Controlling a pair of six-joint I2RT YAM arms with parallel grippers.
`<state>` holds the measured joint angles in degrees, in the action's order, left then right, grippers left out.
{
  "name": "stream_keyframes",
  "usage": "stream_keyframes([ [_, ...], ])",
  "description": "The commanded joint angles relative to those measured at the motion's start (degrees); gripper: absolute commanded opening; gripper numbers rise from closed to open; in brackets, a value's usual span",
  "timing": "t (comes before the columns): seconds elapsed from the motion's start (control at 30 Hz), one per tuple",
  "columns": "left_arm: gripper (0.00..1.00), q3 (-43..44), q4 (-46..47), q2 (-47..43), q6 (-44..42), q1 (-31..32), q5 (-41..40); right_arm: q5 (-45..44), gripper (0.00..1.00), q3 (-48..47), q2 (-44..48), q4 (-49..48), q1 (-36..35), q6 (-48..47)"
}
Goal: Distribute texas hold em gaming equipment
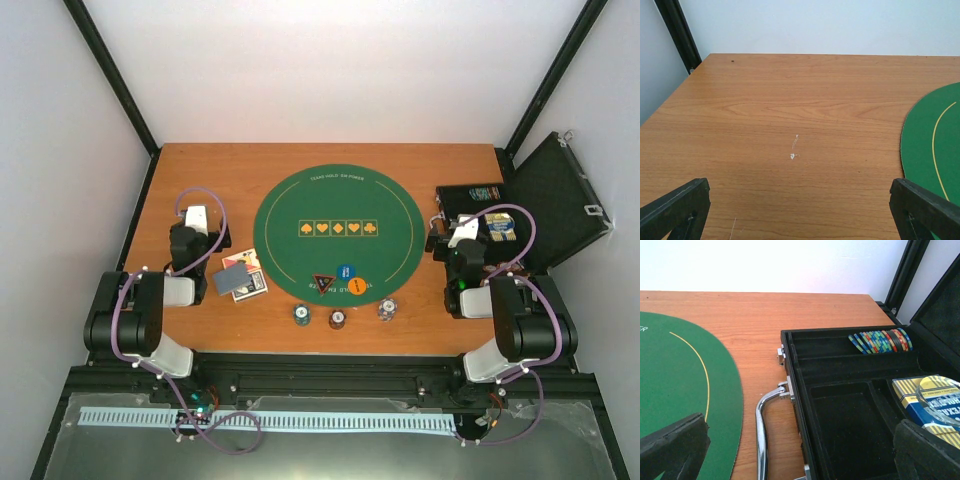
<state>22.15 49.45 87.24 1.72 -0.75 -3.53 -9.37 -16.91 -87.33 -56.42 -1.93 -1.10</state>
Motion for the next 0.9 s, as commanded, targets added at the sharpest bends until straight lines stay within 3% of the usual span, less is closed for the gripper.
stream_keyframes([
  [0.0, 1.0, 0.7, 0.7, -0.2, 0.8, -0.3, -0.3, 0.1, 1.0, -0.7, 0.0, -2.6, 0.5, -0.3],
  [0.37, 1.0, 1.2, -0.4, -0.9, 0.6, -0.4, 1.0, 0.4, 1.0, -0.7, 0.1, -2.7, 0.7, -0.2],
  [0.4, 1.0, 2.8, -4.8, -2.1, 0.4, -0.5, 1.2, -1.7, 1.0, -1.1, 0.7, -1.3, 0.7, 0.7],
  [0.47, 1.0, 11.2, -21.6, -4.1, -1.7, -0.5, 4.1, -9.3, 1.0, -5.3, 5.5, 11.1, 1.2, 5.4],
  [0.53, 1.0, 18.7, -34.9, -4.3, -3.7, -0.6, 7.4, -5.0, 1.0, -10.2, 8.5, 22.5, 5.0, 9.3],
  [0.7, 1.0, 29.0, -56.3, -9.2, -6.0, -1.6, 17.1, -2.1, 1.0, -11.3, 21.3, 26.6, 6.8, 10.6],
  [0.87, 1.0, 41.9, -81.1, -11.0, -7.4, -5.9, 28.1, -8.6, 1.0, -35.5, 16.6, 60.4, 7.0, 19.2],
])
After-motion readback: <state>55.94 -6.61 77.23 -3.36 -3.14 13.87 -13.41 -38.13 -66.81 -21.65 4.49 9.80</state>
